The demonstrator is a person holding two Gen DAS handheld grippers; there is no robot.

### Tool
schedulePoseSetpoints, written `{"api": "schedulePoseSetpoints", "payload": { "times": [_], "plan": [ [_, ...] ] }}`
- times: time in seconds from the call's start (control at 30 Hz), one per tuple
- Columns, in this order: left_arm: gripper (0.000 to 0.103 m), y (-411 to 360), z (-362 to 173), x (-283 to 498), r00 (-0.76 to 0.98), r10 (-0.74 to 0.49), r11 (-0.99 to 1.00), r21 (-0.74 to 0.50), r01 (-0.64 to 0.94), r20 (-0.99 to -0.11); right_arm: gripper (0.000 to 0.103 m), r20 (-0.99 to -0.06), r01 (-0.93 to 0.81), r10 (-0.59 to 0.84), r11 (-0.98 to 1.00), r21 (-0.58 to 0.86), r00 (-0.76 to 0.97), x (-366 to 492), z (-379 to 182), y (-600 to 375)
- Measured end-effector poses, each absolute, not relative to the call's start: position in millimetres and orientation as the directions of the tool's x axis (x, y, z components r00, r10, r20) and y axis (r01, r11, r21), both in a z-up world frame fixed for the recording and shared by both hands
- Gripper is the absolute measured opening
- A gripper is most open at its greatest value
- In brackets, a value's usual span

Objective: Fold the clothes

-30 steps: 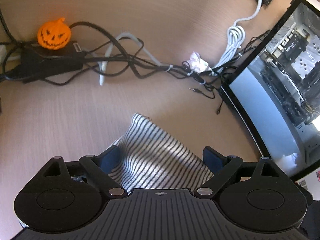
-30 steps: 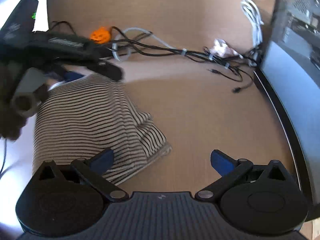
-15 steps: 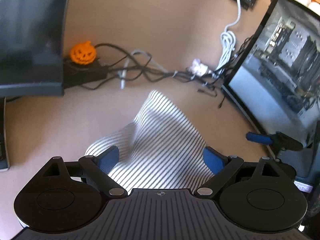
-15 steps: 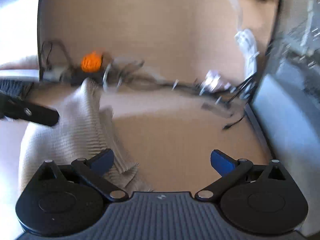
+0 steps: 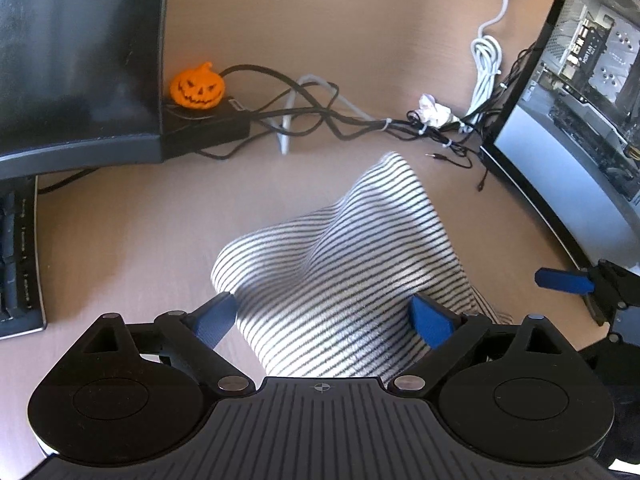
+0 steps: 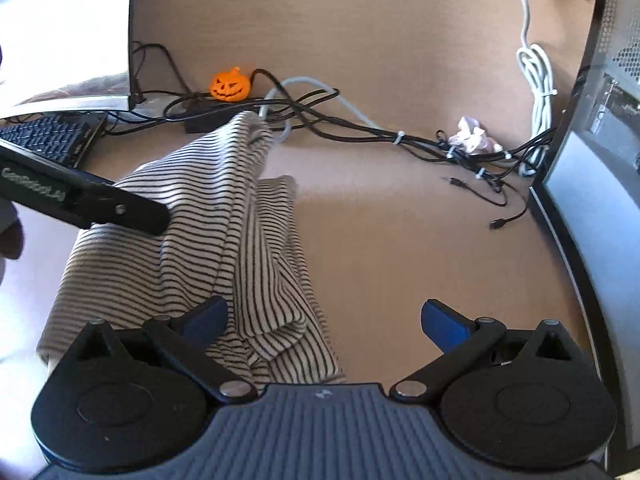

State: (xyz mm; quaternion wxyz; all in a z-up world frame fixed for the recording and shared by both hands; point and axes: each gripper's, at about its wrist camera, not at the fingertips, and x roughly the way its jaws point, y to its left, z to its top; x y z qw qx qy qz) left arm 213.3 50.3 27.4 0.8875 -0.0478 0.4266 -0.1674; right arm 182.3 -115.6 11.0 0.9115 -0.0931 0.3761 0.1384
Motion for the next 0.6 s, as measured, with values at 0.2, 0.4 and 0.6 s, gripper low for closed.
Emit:
{"api": "schedulePoseSetpoints", "payload": {
  "times": [0.2, 0.4, 0.6],
  "plan": [
    [0.098, 55.8, 27.5, 214.6, 0.577, -0.329, 0.943, -0.224, 0.248, -0.747, 0.103, -0.713, -0.362, 0.209, 0.930, -0.068, 0.669, 175.0, 10.3, -100.6],
    [0.097, 62.1, 33.8, 208.1, 0.587, -0.322, 0.944, -0.206, 0.257, -0.743, 0.103, -0.700, -0.453, 0.290, 0.890, -0.055, 0.653, 170.5, 29.2, -104.2],
    [0.097, 63.8, 34.3, 202.5, 0.585, -0.313, 0.947, -0.198, 0.253, -0.748, 0.103, -0.607, -0.367, 0.299, 0.930, 0.012, 0.737, 190.9, 75.1, -140.4]
  ]
}}
